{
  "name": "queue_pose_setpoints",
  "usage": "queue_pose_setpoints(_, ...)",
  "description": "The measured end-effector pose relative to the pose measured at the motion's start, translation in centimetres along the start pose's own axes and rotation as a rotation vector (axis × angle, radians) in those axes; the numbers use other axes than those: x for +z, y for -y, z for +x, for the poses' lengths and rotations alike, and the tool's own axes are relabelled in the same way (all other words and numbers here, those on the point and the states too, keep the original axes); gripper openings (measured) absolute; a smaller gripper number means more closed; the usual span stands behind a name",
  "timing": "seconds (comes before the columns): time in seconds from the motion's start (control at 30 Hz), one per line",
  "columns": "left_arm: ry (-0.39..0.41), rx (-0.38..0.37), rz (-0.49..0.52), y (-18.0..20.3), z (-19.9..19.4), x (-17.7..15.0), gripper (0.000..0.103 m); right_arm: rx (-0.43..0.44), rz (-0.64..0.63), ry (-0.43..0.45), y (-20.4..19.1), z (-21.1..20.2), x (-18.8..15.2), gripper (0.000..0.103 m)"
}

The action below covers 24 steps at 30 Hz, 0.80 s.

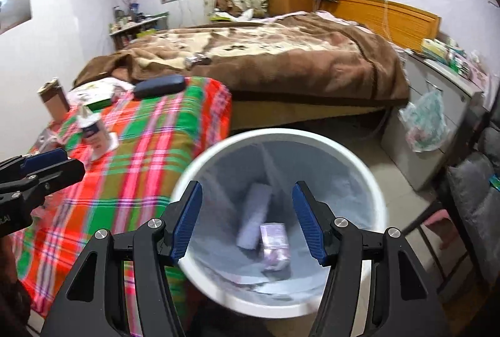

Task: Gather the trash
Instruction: 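Move the right tool back toward the table, then grasp a second foam net with the left tool while the right tool grasps the clear plastic cup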

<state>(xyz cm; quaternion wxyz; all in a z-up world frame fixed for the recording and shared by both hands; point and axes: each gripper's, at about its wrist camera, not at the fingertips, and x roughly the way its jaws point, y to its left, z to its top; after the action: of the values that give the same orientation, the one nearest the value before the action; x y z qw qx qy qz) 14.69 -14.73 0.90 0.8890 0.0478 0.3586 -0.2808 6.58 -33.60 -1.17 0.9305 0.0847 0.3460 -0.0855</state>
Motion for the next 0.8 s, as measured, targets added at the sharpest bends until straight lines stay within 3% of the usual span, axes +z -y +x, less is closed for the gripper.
queue_pose_setpoints(0.47, 0.046, 0.168, -0.154, -9.6, -5.8, -3.5, 0.06, 0.149, -0.113, 0.003, -6.9, 0.2, -0.4, 0.061)
queue_pose_setpoints(0.6, 0.037, 0.201, -0.193, -11.9, -6.6, -4.7, 0.065, 0.175, -0.133, 0.003, -8.5, 0.3, -0.7, 0.061)
queue_pose_setpoints(0.73, 0.014, 0.2, -0.242, -13.9, -6.6, -5.3, 0.066, 0.202, -0.153, 0.0, -10.0, 0.6, -1.0, 0.061)
queue_pose_setpoints(0.8, 0.003, 0.164, -0.276, -14.8, -6.1, -5.2, 0.066, 0.209, -0.166, -0.007, -10.9, 1.0, -1.3, 0.061)
